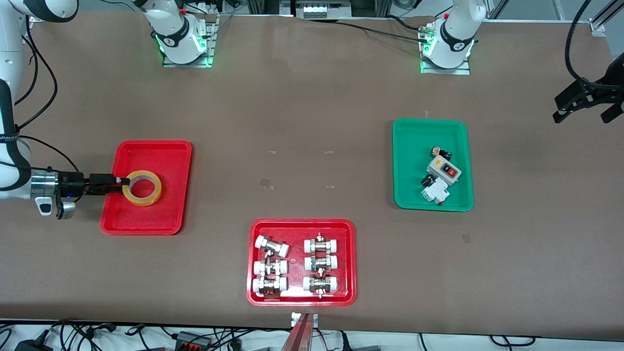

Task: Left arm passes tape to right arm into tray
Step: 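Lower the tape into the red tray and open the right gripper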

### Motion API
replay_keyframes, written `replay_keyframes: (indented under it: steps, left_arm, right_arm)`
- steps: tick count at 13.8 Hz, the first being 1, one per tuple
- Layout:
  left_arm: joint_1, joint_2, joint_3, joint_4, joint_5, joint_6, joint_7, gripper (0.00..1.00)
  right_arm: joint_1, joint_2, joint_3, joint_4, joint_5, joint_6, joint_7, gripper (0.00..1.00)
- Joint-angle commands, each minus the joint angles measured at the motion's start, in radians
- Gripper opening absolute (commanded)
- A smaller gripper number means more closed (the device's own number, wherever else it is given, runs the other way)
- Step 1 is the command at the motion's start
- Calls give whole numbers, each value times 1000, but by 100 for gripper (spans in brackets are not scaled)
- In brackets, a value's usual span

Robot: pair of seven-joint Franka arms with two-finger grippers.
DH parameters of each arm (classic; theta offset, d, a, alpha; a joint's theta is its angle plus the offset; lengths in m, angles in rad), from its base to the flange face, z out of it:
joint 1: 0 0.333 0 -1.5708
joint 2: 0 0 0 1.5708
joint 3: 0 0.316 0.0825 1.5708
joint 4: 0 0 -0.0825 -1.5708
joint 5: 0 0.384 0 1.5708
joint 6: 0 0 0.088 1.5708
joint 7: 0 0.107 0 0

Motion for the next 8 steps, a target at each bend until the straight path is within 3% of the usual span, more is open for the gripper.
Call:
replay_keyframes:
  steps: [1, 5, 8]
  left_arm:
    - [0, 6, -9, 14, 9, -16, -20, 100]
    - [6, 8, -7, 13, 9, -17, -17, 100]
    - [9, 8, -7, 11, 9, -20, -15, 100]
  right_arm:
    - [9, -6, 5, -6, -28, 9, -5, 100]
    - [51, -50, 2, -3, -53, 11, -1, 100]
    - [125, -157, 2, 1, -190, 31, 124, 100]
